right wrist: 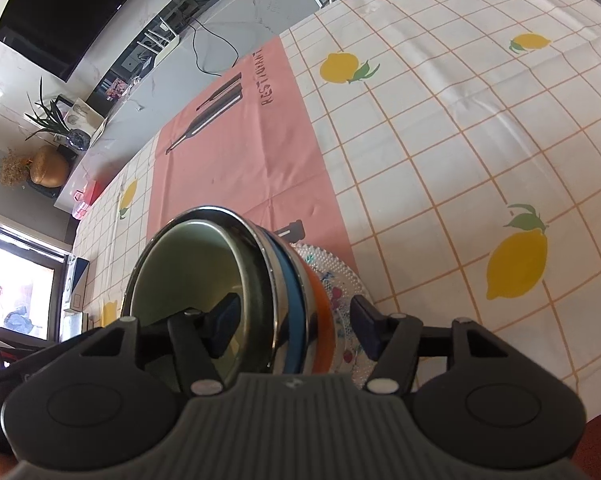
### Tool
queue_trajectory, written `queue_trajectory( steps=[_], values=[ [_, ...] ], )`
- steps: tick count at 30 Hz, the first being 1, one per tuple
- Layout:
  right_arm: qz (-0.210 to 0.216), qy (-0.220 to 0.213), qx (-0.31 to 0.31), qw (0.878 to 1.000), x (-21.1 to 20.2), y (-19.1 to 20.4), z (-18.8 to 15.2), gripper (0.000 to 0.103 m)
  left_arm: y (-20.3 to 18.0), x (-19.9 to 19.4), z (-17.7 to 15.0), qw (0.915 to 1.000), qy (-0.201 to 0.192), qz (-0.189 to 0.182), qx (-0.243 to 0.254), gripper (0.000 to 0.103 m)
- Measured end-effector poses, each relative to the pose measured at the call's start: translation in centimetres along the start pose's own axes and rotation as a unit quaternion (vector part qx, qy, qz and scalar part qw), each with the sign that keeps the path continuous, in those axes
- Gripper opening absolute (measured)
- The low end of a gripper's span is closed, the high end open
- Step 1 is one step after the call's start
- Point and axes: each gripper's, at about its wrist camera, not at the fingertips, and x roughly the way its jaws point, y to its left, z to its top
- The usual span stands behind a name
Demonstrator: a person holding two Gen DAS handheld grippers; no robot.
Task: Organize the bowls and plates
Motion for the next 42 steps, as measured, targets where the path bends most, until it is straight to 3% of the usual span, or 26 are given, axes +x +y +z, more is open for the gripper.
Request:
queue_trajectory(
  steps=[7, 11, 15, 21, 27, 29, 34, 42],
  values=[
    [-0.026, -0.044, -0.037, 0.998, -2.5, 1.5, -0.3, 0.07, -1.6, -4.5, -0.2, 0.9946, -0.087, 0.013, 0.055, 0.061],
    [-0.052, -0.098, -0.082, 0.99, -4.7, 3.3, -1.1, 0.073, -3.2, -7.8, -0.9, 0.9811, -0.152, 0.039, 0.112, 0.062],
    [-0.06, -0.148, -0.133, 0.978, -6.9, 5.6, -2.3, 0.079, -4.5, -10.7, -2.1, 0.9605, -0.206, 0.066, 0.175, 0.064],
    [-0.055, -0.206, -0.212, 0.954, -9.9, 9.1, -4.8, 0.089, -5.7, -14.0, -4.5, 0.9205, -0.268, 0.114, 0.26, 0.072],
    [-0.046, -0.243, -0.259, 0.934, -12.0, 11.5, -7.7, 0.099, -6.1, -15.6, -6.8, 0.8932, -0.299, 0.14, 0.305, 0.075],
    [-0.041, -0.247, -0.267, 0.93, -12.5, 11.8, -8.5, 0.099, -6.0, -15.9, -7.3, 0.8917, -0.301, 0.146, 0.305, 0.08],
    [-0.044, -0.251, -0.264, 0.93, -13.2, 11.7, -10.7, 0.099, -4.6, -15.8, -8.2, 0.8985, -0.288, 0.16, 0.29, 0.082],
    [-0.088, -0.249, -0.266, 0.927, -12.4, 11.0, -15.1, 0.099, -1.2, -14.9, -10.2, 0.926, -0.251, 0.189, 0.21, 0.082]
  ],
)
